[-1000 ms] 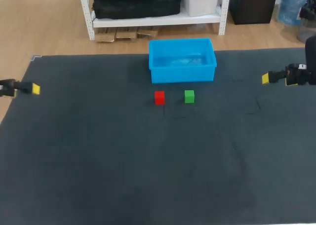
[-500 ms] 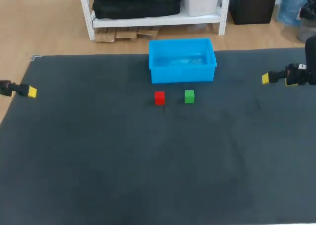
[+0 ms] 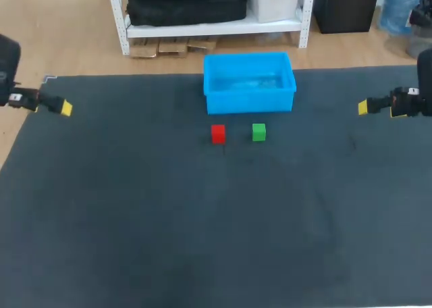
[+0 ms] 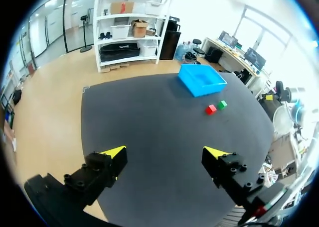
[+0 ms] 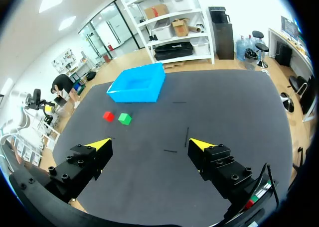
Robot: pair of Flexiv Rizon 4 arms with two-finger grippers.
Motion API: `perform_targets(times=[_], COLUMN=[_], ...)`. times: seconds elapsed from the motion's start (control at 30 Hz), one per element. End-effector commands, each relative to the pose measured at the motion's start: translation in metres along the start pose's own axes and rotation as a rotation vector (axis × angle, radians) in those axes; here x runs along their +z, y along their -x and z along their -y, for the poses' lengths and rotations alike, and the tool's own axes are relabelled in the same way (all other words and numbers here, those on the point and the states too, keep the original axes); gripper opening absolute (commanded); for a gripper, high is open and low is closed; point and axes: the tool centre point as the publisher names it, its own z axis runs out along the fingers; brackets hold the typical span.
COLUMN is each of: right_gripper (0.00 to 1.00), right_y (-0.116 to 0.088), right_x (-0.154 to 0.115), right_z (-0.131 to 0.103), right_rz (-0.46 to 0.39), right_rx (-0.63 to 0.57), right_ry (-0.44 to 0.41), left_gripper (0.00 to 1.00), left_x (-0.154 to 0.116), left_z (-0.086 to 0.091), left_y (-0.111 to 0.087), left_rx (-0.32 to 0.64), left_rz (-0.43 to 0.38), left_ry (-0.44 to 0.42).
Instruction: Use the left arm to pick the red cube and place it into the blue plastic box first, then use the right arm to grasp the green cube and put it into the same blue plastic box after the first action is fully finished.
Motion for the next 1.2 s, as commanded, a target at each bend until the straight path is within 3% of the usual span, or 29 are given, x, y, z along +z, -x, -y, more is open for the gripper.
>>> perform_targets(times=[0.03,0.63,1.2], right_gripper=[1.00,1.00,1.00], right_y=[0.000,0.000,0.000], right_x=[0.000,0.000,0.000], right_z=[0.000,0.000,0.000], right_rz=[-0.001,-0.001,-0.001], right_rx=[0.000,0.000,0.000], right_ry=[0.000,0.000,0.000], left_gripper=[1.00,1.00,1.00], left_x=[0.011,0.038,0.082], left_z=[0.009,0.041,0.092], left_y=[0.015,0.038,0.057], left_rx=[0.013,0.030,0.021], left_rz=[-0.058,-0.075,-0.103], left_ry=[0.003,0.007,0.024])
